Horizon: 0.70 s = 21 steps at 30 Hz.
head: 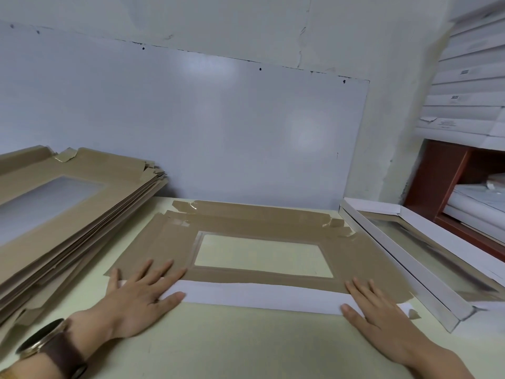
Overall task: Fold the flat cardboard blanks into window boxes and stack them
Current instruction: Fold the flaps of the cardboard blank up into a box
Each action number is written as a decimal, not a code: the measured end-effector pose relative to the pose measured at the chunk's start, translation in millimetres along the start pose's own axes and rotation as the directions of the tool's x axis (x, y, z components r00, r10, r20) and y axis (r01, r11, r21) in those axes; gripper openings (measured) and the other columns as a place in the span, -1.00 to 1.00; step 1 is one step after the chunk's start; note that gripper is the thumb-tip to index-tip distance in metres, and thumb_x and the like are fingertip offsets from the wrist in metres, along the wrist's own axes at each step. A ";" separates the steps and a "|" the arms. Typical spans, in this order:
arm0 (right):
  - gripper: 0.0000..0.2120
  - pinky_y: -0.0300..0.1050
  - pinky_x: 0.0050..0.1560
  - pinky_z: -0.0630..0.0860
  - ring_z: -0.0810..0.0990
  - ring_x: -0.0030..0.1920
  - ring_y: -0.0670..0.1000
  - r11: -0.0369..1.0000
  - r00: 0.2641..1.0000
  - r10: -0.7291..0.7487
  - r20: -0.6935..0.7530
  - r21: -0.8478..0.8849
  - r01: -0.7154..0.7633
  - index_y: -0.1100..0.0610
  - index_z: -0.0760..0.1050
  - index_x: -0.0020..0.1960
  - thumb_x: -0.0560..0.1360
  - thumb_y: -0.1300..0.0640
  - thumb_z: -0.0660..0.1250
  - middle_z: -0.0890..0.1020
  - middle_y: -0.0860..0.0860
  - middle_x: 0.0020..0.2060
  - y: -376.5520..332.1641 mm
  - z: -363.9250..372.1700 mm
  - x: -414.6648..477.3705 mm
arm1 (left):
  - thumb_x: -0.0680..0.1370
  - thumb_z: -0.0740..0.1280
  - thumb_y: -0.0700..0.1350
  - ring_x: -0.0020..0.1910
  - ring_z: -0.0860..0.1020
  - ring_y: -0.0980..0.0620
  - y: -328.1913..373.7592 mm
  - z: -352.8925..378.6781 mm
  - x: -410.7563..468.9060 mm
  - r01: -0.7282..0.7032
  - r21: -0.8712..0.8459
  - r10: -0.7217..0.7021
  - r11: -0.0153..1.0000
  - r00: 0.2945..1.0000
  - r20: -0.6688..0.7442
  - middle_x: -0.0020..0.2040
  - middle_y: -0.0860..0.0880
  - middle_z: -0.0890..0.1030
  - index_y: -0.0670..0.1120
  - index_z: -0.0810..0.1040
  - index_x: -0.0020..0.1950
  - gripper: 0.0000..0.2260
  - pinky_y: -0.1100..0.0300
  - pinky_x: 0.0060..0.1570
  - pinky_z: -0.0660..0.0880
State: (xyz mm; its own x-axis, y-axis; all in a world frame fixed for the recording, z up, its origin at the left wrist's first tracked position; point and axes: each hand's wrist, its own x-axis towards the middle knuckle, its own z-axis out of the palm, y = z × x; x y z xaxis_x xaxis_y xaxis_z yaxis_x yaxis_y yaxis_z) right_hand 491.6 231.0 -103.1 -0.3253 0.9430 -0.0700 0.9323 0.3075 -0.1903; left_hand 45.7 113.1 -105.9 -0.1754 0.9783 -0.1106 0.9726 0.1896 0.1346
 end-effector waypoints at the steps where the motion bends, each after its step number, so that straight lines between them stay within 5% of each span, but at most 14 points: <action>1: -0.20 -0.03 0.50 -0.14 -0.30 0.52 -0.16 1.000 1.000 0.012 0.007 0.011 -0.012 -0.21 -0.19 0.55 0.38 -0.48 -0.23 -0.20 -0.32 0.50 0.6 -0.8 -1.0 | 0.43 -0.26 0.47 0.52 -0.29 0.15 -1.0 0.0 -0.3 0.004 -0.003 -0.004 1.000 1.000 0.000 0.50 0.35 -0.26 0.53 -0.26 0.37 -0.49 -0.28 0.40 -0.32; 8: -0.07 -0.05 0.53 -0.13 -0.30 0.54 -0.07 1.000 1.000 0.023 0.000 -0.015 -0.023 -0.11 -0.22 0.58 0.32 -0.53 -0.22 -0.23 -0.22 0.54 4.7 0.9 1.7 | 0.24 -0.31 0.57 0.52 -0.28 0.15 0.2 -1.1 -2.8 0.005 0.001 -0.005 1.000 1.000 -0.024 0.51 0.32 -0.24 0.44 -0.21 0.45 -0.23 -0.26 0.41 -0.33; 14: -0.12 -0.05 0.51 -0.27 -0.43 0.49 -0.11 0.999 0.993 -0.033 -0.114 -0.033 0.030 -0.15 -0.46 0.48 0.35 -0.52 -0.19 -0.37 -0.22 0.49 5.2 2.9 -1.7 | 0.18 -0.49 0.56 0.46 -0.43 0.13 11.0 -2.4 -8.2 0.006 0.157 0.027 0.988 0.977 -0.211 0.57 0.05 -0.25 -0.10 -0.16 0.58 0.13 -0.13 0.42 -0.42; 18: -0.13 -0.04 0.46 -0.41 -0.54 0.44 -0.08 0.986 0.960 -0.121 -0.254 -0.140 0.087 -0.15 -0.58 0.42 0.39 -0.55 -0.22 -0.50 -0.21 0.43 -3.7 4.3 -6.1 | 0.31 -0.36 0.51 0.47 -0.44 0.06 20.6 -6.9 -11.6 -0.019 0.189 0.075 0.982 0.953 -0.295 0.55 -0.07 -0.34 -0.17 -0.24 0.56 0.02 -0.02 0.46 -0.38; 21: -0.16 0.01 0.48 -0.35 -0.53 0.46 -0.02 0.972 0.936 -0.176 -0.305 -0.203 0.117 -0.11 -0.45 0.50 0.46 -0.39 -0.05 -0.48 -0.14 0.46 -18.0 6.5 -8.9 | 0.35 -0.27 0.47 0.48 -0.44 0.04 29.0 -6.4 -11.8 -0.095 0.155 0.142 0.983 0.936 -0.322 0.50 -0.02 -0.44 -0.04 -0.45 0.49 -0.10 0.04 0.45 -0.40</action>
State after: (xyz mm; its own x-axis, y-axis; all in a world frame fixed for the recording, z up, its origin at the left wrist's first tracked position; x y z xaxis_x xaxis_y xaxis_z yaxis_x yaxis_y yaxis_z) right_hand 476.6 216.2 -105.5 -0.4207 0.8672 0.2665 0.9003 0.4352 0.0052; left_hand 75.0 107.7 -94.3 -0.0756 0.9698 0.2321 0.9967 0.0802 -0.0102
